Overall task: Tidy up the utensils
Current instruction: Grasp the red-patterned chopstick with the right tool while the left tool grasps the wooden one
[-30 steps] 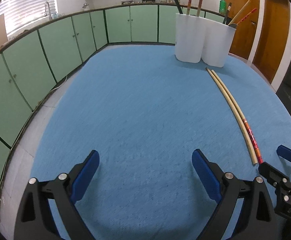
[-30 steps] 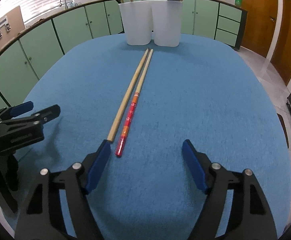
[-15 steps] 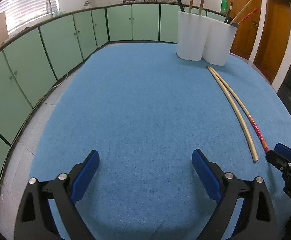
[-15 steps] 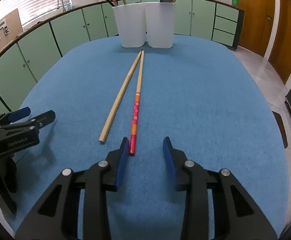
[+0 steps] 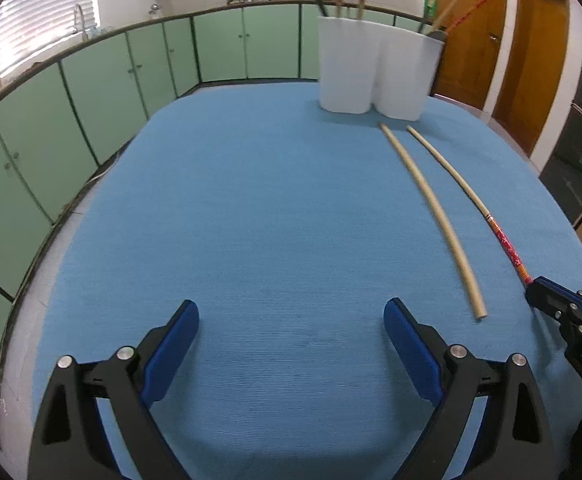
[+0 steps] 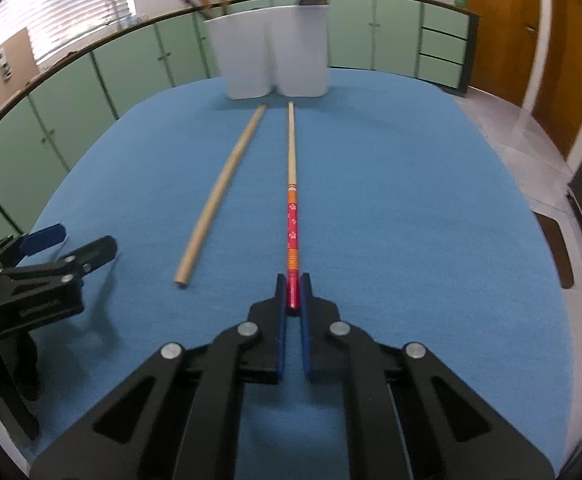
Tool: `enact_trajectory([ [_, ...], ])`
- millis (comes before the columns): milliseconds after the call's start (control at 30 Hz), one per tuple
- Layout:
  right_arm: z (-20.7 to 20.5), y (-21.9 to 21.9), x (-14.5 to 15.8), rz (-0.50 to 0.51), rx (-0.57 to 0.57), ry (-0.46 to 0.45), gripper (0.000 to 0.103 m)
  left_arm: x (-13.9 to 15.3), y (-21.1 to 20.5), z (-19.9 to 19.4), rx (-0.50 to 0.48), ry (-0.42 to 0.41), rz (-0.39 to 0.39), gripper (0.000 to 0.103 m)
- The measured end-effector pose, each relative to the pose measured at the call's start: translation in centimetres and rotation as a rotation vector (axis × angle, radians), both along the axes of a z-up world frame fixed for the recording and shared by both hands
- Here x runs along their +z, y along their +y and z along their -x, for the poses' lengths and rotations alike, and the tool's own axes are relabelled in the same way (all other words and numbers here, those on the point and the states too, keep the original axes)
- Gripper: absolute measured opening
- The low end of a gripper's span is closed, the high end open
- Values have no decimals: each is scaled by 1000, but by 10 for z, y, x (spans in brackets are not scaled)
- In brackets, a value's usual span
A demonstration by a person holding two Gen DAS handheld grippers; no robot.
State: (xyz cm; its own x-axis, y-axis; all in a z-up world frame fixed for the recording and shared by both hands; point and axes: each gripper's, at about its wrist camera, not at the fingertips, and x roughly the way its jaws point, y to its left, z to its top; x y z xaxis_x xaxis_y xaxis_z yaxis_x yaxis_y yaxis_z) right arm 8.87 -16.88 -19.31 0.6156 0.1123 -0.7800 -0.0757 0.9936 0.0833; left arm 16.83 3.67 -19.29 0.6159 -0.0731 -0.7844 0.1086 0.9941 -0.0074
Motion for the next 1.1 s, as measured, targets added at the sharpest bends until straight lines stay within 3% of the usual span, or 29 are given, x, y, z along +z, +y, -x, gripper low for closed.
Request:
enact_trajectory([
  [267,-5,-51,-2,13,-79,-2,5,3,-39,5,-82,-3,66,90],
  [467,-9,-63,-3,10,-61,1,5,-3,-65,2,-96,14,51,87],
  [700,-11,-63,-4,10,-47,-7,5,-3,-80,2,-97,11,28,77],
  [900,-10,-68,-4,-17,-45,-8,6,-3,-85,1,-83,1,10,60],
  [1100,-5,-70,-3,-18,-30,-11,11,-3,-88,4,-80,-8,7,50],
])
